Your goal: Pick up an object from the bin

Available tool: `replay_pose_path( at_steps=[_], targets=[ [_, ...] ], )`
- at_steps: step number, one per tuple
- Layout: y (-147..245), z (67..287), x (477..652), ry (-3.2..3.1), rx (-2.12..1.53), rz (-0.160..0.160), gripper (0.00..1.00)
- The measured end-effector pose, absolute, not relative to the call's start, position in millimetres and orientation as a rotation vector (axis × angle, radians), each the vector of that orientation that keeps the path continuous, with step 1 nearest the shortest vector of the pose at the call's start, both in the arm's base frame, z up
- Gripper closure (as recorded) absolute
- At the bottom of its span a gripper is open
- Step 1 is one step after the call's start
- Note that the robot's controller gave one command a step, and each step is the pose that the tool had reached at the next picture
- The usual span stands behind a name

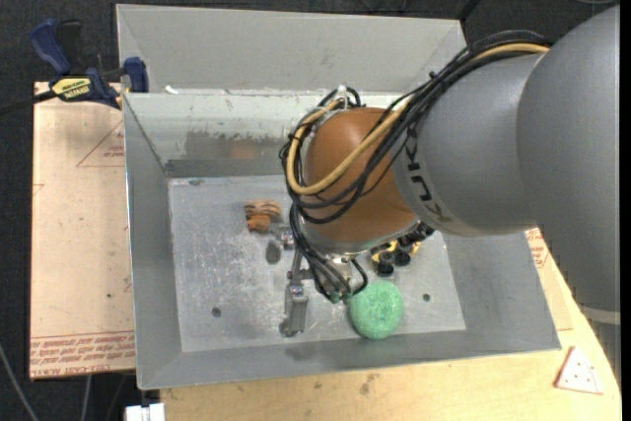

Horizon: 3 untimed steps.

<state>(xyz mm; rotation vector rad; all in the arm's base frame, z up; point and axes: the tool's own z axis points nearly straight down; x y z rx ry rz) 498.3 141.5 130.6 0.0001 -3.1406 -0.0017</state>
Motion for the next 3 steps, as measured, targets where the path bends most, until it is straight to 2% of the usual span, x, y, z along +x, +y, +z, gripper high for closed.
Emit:
replay_pose_path(
  at_steps=[1, 2, 3],
  targets=[
    [195, 161, 518.8, -3.141, -0.032, 0.000, 0.00],
    [209, 163, 512.5, -3.143, -0.134, -0.014, 0.00],
    [151, 188, 507.2, -3.138, -0.086, 0.001, 0.00]
  ],
)
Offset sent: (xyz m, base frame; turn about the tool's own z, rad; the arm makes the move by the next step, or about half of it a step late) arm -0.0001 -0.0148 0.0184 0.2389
